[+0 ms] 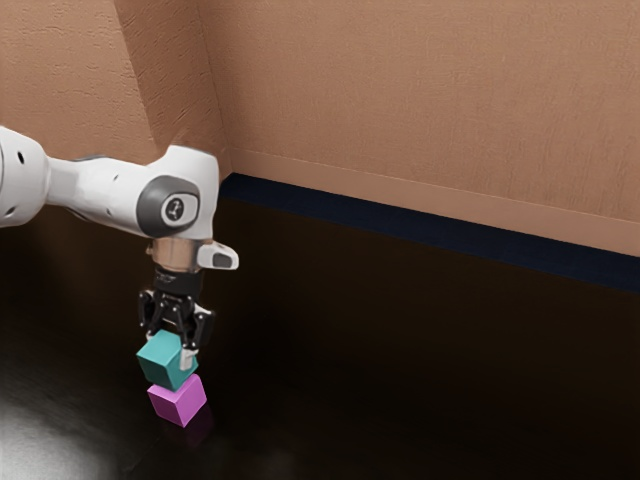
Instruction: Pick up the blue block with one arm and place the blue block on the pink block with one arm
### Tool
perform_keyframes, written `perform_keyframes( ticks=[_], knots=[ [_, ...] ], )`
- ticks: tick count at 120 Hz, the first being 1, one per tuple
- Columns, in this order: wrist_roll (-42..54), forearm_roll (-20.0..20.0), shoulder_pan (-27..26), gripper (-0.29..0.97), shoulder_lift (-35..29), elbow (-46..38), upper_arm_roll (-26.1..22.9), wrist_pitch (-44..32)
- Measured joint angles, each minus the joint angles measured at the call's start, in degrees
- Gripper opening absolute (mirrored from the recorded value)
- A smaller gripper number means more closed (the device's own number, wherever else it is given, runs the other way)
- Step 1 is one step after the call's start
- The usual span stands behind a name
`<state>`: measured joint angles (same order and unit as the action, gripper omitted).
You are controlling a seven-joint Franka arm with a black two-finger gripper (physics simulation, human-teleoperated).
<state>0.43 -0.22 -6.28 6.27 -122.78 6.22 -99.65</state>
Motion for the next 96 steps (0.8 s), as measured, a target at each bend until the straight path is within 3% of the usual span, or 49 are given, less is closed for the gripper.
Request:
perform_keyframes(
  ticks=[44, 96],
  knots=[
    [-1.2, 3.3, 0.0, 0.37, -0.1, -1.2, -0.6, -2.3],
    [-2.6, 2.3, 0.1, 0.37, -0.2, -1.3, -0.8, -3.3]
  ],
)
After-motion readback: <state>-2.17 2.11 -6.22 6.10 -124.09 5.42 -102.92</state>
